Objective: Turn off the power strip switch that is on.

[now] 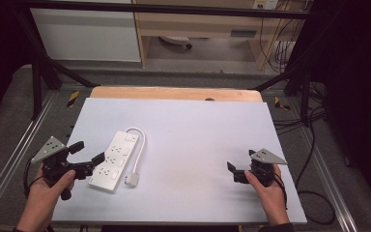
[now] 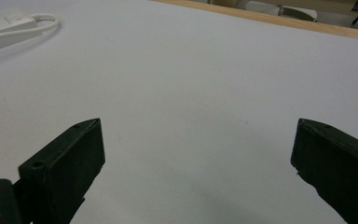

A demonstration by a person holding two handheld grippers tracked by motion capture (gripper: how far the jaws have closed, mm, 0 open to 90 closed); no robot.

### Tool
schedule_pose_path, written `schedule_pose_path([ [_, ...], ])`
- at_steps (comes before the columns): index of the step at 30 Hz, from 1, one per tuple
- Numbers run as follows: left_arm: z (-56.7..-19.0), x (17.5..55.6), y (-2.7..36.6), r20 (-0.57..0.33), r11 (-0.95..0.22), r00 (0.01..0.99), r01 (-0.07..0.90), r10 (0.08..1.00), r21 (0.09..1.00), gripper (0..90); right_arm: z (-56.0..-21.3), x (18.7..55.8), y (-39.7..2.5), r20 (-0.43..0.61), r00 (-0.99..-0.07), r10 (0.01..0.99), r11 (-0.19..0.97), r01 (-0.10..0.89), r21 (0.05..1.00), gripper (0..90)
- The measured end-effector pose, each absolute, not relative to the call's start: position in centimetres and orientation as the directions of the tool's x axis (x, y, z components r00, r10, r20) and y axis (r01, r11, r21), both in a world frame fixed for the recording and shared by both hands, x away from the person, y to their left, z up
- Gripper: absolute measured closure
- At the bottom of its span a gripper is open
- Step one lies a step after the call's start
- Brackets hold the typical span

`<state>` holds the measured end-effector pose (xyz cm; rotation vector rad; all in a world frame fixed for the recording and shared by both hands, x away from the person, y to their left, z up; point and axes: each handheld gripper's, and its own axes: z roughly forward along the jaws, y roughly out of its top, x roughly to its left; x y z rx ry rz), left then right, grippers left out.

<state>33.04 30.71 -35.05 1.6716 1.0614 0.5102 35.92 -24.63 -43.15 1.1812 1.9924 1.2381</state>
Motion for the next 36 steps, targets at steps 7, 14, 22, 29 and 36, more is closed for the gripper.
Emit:
schedule_pose_path([
  [7, -34.5, 33.7, 30.5, -0.147, -0.086, 0.522, 0.396, 0.84, 0.914, 5.9, -43.1, 35.9, -24.7, 0.023, -0.491, 0.871, 0.204, 0.405, 0.891, 3.2],
  [14, -34.2, 34.3, 30.1, -0.138, -0.102, 0.528, 0.4, 0.838, 0.911, 5.9, -43.1, 35.9, -24.7, 0.023, -0.489, 0.872, 0.204, 0.404, 0.892, 3.2],
  [22, -34.1, 34.9, 29.6, -0.129, -0.118, 0.535, 0.403, 0.835, 0.907, 5.9, -43.1, 35.9, -24.8, 0.026, -0.489, 0.872, 0.201, 0.407, 0.891, 3.2],
  [29, -33.7, 35.5, 29.1, -0.112, -0.136, 0.545, 0.394, 0.831, 0.909, 5.9, -43.1, 35.9, -24.8, 0.029, -0.488, 0.872, 0.199, 0.409, 0.891, 3.2],
  [36, -33.5, 36.1, 28.7, -0.103, -0.143, 0.547, 0.388, 0.831, 0.911, 5.9, -43.2, 36.0, -24.9, 0.029, -0.486, 0.874, 0.199, 0.411, 0.889, 3.2],
])
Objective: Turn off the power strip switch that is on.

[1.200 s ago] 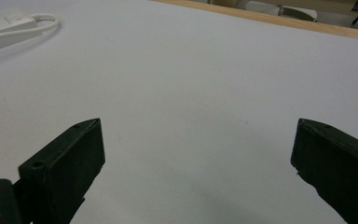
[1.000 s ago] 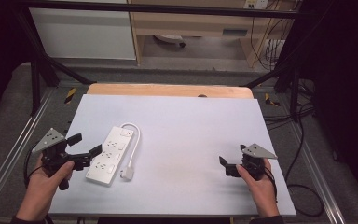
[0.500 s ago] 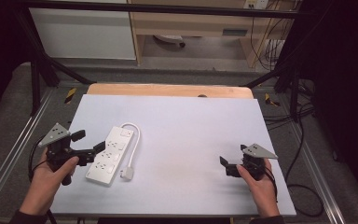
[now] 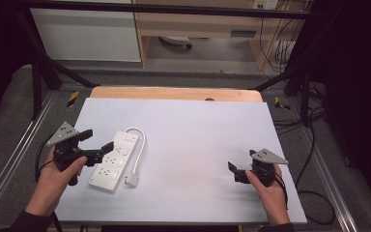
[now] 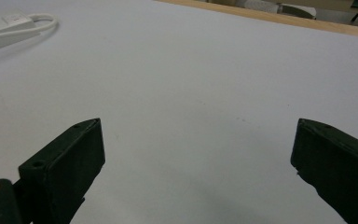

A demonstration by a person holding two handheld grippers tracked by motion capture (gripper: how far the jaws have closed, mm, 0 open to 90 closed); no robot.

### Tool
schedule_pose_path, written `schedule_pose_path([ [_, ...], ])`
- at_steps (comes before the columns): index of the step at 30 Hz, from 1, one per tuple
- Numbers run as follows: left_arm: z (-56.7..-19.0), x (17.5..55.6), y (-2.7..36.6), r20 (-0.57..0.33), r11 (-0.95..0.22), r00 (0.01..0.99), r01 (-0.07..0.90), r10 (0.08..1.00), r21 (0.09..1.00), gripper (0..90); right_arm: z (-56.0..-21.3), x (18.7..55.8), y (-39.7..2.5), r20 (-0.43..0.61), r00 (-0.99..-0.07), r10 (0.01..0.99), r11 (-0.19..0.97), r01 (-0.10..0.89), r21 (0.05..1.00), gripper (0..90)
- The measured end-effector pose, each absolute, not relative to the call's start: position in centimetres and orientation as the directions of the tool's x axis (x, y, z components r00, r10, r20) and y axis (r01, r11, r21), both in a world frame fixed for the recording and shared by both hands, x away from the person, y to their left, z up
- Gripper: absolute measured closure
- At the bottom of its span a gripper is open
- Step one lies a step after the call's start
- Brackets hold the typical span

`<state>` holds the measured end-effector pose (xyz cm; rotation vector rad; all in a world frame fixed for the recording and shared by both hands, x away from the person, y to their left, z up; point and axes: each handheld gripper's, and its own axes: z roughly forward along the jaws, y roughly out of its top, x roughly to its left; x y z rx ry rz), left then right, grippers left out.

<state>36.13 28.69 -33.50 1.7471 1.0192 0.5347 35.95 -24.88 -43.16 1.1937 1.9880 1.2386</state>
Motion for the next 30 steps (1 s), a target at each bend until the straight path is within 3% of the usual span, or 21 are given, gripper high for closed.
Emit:
schedule_pose_path([
  [30, -34.2, 39.0, 27.1, -0.093, -0.161, 0.539, 0.406, 0.837, 0.9, 7.6, -43.2, 36.0, -25.0, 0.032, -0.48, 0.877, 0.195, 0.415, 0.889, 3.2],
])
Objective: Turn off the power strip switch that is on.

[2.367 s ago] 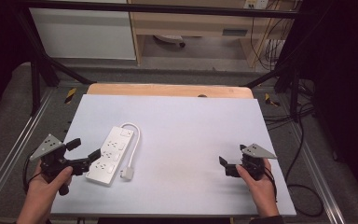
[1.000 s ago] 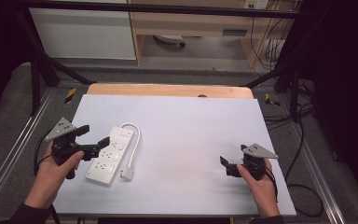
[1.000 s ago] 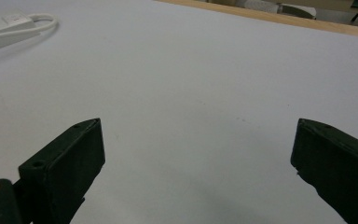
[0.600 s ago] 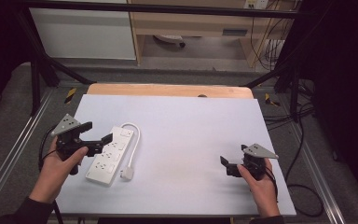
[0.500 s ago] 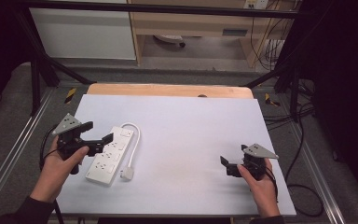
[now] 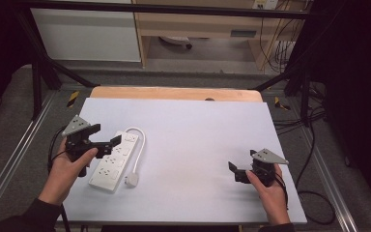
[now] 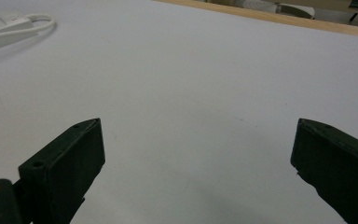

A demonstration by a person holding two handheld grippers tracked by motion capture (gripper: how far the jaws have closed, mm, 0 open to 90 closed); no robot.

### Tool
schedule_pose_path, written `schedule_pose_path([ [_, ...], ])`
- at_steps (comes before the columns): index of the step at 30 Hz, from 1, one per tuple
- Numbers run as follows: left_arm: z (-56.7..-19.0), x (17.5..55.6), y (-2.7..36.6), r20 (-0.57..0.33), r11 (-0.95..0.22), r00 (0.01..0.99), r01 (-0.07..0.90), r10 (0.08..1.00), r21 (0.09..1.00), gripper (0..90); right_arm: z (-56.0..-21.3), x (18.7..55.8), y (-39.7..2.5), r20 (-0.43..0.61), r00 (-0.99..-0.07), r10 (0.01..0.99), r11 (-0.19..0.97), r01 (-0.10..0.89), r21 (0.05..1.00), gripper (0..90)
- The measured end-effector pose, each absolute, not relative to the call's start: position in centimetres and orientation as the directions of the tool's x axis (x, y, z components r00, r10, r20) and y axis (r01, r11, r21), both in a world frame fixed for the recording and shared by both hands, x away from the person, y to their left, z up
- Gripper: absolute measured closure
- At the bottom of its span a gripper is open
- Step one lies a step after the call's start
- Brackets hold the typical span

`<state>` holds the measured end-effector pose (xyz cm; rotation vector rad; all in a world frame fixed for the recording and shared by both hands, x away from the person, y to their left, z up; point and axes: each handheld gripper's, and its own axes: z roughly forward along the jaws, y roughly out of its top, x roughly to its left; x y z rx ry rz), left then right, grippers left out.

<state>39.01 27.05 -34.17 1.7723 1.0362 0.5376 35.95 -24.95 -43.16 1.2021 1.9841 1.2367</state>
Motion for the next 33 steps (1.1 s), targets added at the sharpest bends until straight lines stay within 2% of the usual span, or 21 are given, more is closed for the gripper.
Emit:
schedule_pose_path([
  [12, -34.6, 40.0, 25.6, -0.091, -0.167, 0.535, 0.415, 0.84, 0.894, 16.2, -43.2, 36.2, -25.1, 0.033, -0.481, 0.876, 0.196, 0.419, 0.886, 3.3],
  [18, -35.0, 40.5, 25.1, -0.098, -0.166, 0.527, 0.431, 0.844, 0.887, 27.7, -43.2, 36.2, -25.3, 0.039, -0.479, 0.877, 0.19, 0.42, 0.888, 3.3],
  [21, -35.1, 40.7, 24.9, -0.096, -0.169, 0.526, 0.434, 0.845, 0.885, 30.0, -43.2, 36.2, -25.3, 0.038, -0.479, 0.877, 0.19, 0.418, 0.888, 3.3],
  [33, -35.7, 40.9, 24.3, -0.071, -0.212, 0.55, 0.434, 0.832, 0.876, 48.2, -43.2, 36.1, -25.3, 0.034, -0.48, 0.877, 0.194, 0.417, 0.888, 3.4],
])
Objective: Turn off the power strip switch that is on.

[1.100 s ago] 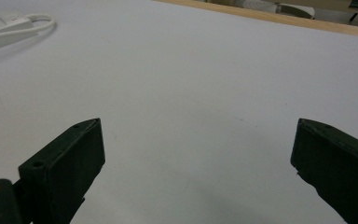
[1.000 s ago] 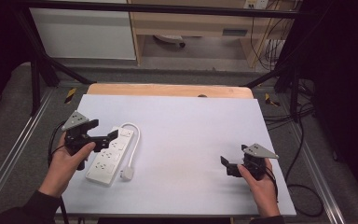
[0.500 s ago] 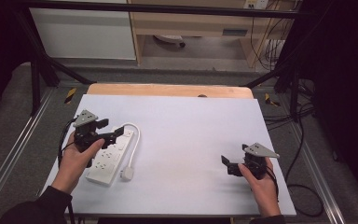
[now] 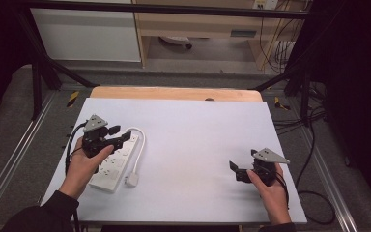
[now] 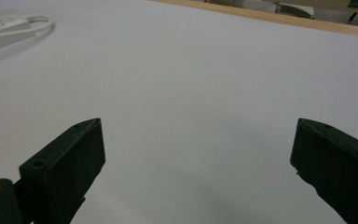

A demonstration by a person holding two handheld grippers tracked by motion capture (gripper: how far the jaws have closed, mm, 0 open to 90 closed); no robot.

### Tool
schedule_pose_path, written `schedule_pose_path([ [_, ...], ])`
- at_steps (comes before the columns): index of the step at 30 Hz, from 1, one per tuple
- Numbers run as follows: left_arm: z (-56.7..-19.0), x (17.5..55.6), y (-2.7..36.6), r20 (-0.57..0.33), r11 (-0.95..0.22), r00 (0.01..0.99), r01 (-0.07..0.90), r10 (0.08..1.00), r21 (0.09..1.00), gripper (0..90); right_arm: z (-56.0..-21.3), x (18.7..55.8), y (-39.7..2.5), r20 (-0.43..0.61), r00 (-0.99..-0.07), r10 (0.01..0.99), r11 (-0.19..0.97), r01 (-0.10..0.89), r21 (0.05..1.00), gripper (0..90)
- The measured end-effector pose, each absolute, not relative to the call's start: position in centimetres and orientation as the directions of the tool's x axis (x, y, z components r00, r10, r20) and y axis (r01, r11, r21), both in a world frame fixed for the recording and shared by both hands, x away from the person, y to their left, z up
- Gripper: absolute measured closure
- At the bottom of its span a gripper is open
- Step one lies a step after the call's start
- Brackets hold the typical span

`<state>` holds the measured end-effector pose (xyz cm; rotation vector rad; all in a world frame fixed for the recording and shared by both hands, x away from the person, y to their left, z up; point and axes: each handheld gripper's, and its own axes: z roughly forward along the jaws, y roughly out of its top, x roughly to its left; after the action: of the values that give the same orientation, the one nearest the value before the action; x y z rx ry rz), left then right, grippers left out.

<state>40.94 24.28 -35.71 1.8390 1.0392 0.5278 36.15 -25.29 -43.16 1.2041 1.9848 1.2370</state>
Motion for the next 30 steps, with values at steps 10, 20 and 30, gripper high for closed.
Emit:
schedule_pose_path([
  [10, -36.1, 41.2, 24.5, -0.075, -0.209, 0.548, 0.438, 0.833, 0.875, 65.9, -43.2, 36.2, -25.2, 0.034, -0.48, 0.877, 0.195, 0.418, 0.887, 3.5],
  [20, -36.7, 41.8, 24.9, -0.11, -0.178, 0.54, 0.453, 0.834, 0.874, 80.3, -43.2, 36.2, -25.2, 0.034, -0.48, 0.877, 0.195, 0.42, 0.887, 3.5],
  [30, -37.5, 42.3, 25.0, -0.126, -0.193, 0.548, 0.487, 0.827, 0.852, 85.1, -43.2, 36.2, -25.2, 0.034, -0.48, 0.877, 0.195, 0.419, 0.887, 3.4],
])
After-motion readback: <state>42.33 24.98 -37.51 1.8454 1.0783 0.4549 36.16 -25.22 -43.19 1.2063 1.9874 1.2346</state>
